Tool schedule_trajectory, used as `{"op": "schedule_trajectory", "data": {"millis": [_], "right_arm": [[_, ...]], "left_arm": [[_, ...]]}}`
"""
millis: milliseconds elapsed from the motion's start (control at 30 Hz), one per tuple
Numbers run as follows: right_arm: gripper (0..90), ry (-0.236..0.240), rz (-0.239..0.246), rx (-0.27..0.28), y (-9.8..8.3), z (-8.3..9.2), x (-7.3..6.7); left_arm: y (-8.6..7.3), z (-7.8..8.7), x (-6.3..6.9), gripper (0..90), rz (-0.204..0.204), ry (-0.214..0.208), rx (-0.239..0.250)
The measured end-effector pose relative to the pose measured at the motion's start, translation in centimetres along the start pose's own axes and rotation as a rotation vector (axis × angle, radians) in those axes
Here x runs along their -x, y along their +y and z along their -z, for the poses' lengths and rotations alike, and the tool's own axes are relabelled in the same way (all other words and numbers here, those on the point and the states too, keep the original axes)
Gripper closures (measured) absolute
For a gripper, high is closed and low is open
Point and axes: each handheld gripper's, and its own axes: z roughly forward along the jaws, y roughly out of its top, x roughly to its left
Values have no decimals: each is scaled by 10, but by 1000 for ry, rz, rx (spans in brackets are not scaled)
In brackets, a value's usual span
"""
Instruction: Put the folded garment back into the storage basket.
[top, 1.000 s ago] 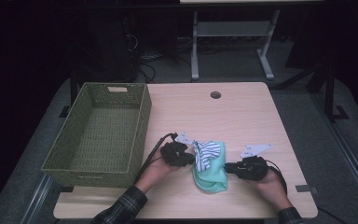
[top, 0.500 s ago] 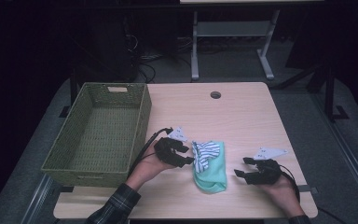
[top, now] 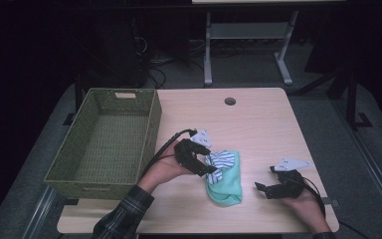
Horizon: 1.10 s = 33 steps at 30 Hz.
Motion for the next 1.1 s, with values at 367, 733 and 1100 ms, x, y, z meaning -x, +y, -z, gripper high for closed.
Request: {"op": "schedule_trajectory", "data": {"millis": [367,733,1100], "right_arm": [[112,14,-8,1,0,0,1],[111,8,-3,-1,0,0,0],[109,-3,11,-5,0,-1,-1]], "left_arm": [[-1,-35,-5,198,-31,-59,-93],[-18,-61,0,194,-46,-69,-171],[-22,-70,8,179,-97,-25,-214]]}}
